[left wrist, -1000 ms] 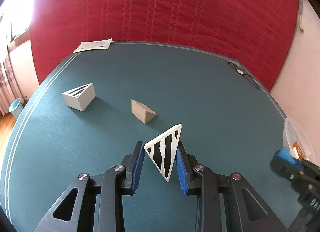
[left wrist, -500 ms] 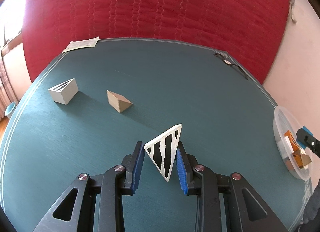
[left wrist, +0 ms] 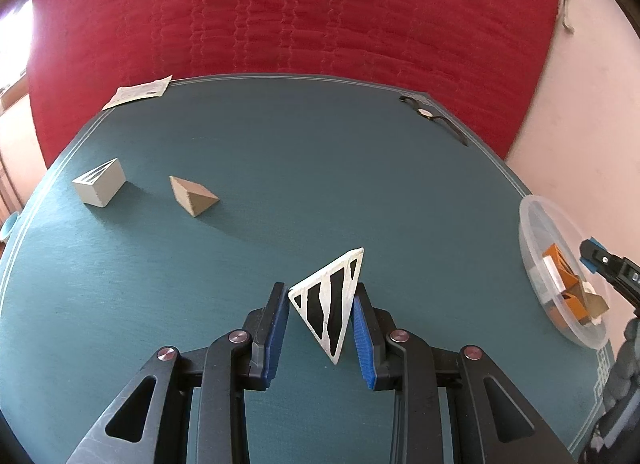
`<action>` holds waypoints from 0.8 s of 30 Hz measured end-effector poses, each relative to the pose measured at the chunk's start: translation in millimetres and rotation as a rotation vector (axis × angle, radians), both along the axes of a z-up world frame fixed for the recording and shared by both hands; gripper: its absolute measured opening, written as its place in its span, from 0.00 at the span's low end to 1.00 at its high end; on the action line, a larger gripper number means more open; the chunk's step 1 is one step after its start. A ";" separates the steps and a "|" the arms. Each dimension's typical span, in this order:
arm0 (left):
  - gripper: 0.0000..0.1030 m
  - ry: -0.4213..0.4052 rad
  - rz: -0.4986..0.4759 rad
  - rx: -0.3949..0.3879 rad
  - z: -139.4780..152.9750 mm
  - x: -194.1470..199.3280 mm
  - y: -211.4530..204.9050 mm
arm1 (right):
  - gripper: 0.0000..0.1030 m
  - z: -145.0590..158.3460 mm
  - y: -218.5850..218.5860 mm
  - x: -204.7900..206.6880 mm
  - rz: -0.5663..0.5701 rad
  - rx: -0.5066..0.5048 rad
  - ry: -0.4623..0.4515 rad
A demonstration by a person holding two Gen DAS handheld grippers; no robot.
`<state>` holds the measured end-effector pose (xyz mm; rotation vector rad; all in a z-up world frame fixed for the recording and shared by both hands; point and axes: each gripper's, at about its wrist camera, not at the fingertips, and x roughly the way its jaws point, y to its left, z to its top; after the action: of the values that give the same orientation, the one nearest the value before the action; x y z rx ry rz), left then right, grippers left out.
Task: Organize rigid objects
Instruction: 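Carry the blue block and striped triangle with both grippers over the clear bowl, then open the left gripper to drop the striped triangle while the right releases the blue block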
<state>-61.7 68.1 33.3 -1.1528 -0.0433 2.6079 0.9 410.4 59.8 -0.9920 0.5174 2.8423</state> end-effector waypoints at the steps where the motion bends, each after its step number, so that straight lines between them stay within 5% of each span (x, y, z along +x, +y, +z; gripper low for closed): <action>1: 0.32 0.000 -0.004 -0.001 0.3 0.6 1.4 | 0.29 -1.2 3.7 0.0 -0.006 -0.007 -0.002; 5: 0.32 0.000 -0.024 -0.007 1.1 2.5 10.8 | 0.29 -4.3 18.5 1.7 -0.030 -0.043 0.000; 8: 0.32 0.000 -0.041 -0.011 2.6 2.9 19.4 | 0.39 -4.3 25.6 3.6 -0.052 -0.048 0.004; 24: 0.32 0.021 -0.202 -0.023 18.8 9.7 83.9 | 0.39 -2.9 46.7 20.9 -0.161 -0.002 0.030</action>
<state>-52.0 152.0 52.1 -1.0770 0.1025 2.4481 21.7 457.1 56.9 -0.8673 0.5752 2.7177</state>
